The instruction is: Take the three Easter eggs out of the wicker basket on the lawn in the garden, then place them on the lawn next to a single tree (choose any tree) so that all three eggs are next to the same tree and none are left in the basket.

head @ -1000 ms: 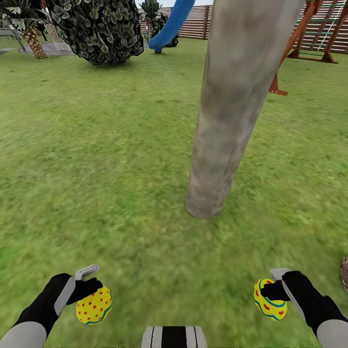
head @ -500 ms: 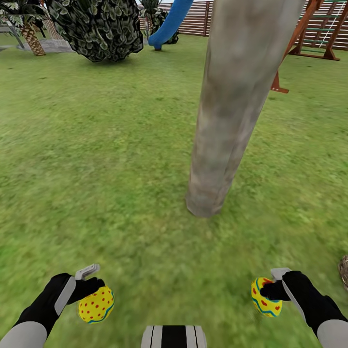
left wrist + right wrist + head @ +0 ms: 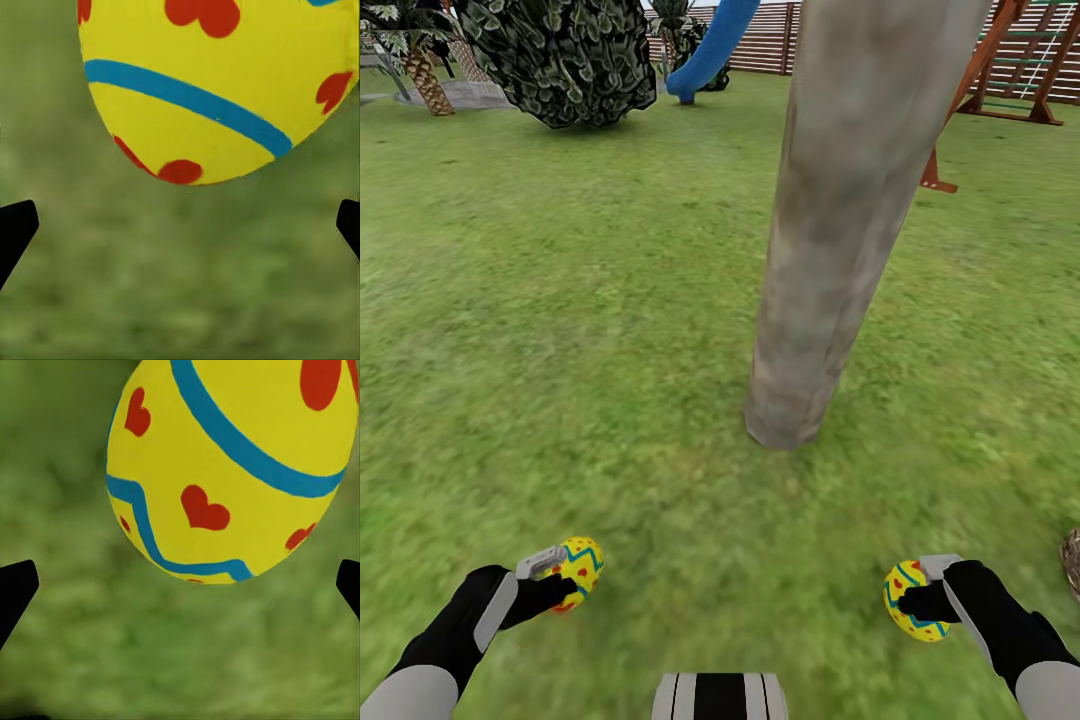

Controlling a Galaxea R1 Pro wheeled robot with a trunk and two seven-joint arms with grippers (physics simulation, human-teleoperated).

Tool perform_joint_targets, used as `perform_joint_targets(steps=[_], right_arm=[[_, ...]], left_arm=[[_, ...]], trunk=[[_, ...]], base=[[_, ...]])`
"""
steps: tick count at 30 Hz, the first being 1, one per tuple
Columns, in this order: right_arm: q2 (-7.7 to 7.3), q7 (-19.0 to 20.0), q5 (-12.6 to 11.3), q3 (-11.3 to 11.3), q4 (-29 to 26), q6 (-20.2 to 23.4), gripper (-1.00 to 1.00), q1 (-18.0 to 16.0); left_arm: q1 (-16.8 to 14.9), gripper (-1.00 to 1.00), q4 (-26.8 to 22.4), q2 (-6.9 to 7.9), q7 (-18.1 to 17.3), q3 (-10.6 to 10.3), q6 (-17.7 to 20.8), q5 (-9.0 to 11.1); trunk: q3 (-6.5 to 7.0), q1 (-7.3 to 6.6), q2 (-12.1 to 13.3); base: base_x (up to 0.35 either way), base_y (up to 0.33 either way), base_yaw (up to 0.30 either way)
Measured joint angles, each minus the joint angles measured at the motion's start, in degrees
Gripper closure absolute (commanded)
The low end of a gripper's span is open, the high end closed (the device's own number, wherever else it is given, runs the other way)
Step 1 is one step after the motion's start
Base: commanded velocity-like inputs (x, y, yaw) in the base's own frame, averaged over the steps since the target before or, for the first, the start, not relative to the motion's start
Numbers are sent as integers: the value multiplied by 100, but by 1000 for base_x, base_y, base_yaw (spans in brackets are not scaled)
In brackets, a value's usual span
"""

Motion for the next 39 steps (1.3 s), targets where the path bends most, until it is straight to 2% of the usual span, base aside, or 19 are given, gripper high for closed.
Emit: perform_joint_targets(steps=[6, 8, 10, 24, 31, 33, 39], right_arm=[[0, 0, 0, 0, 0, 0, -100, 0], [-6, 0, 3, 0, 0, 1, -100, 0], [-2, 0, 4, 0, 0, 1, -100, 0], [-5, 2, 5, 3, -1, -4, -100, 0], [0, 2, 12, 10, 32, 0, -100, -1], [3, 13, 14, 16, 62, -3, -100, -1], [32, 17, 16, 30, 69, -7, -100, 1]], left_arm=[[0, -100, -6, -10, 0, -11, -2, 0], [0, -100, -29, 0, -16, 55, -12, 26], [0, -100, -29, -2, -24, 97, -17, 43], [0, -100, -29, -112, -11, 53, -61, 28], [1, -100, -31, -119, -27, 46, -56, 32], [1, -100, -26, -165, -19, 43, -57, 34], [-1, -100, -33, -205, -16, 52, -54, 27]], trunk=[[132, -16, 8], [177, -20, 11], [221, -23, 13], [531, -58, 32], [684, -77, 42], [719, -82, 44], [840, -100, 52]], base=[[0, 0, 0], [-127, 0, 0], [-299, 0, 0], [-345, -18, 0], [-329, -171, 132], [-282, -235, 122], [-117, -115, -54]])
